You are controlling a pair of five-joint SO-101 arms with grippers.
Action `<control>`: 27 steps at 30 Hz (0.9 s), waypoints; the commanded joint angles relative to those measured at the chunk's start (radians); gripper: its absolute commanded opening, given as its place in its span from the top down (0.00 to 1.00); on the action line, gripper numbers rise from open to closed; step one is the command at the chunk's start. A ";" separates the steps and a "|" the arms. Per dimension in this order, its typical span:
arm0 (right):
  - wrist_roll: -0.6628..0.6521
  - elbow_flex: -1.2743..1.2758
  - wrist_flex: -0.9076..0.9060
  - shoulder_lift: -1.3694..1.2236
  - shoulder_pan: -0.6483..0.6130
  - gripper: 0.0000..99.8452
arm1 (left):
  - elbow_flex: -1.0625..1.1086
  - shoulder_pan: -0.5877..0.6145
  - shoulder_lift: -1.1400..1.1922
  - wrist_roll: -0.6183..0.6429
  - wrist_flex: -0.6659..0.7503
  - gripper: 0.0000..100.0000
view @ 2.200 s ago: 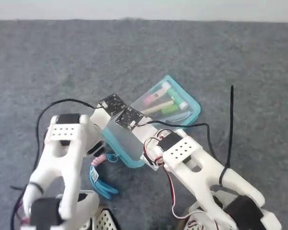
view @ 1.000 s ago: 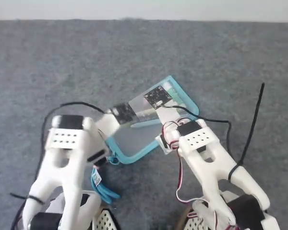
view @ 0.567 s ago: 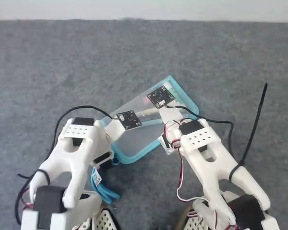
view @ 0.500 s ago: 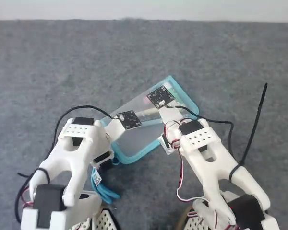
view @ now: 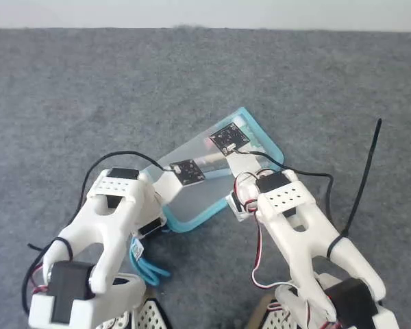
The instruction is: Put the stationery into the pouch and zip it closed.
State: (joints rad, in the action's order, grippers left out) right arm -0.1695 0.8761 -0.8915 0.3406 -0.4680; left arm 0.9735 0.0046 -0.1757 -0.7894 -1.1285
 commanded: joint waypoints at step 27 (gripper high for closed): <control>-0.106 0.103 -0.102 0.708 0.050 0.99 | -0.705 -0.368 -0.491 0.669 -0.265 0.99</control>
State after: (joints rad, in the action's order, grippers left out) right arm -0.2616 0.9083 -0.9851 0.7227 -0.4250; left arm 0.3291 -0.3483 -0.6299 -0.1926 -1.4768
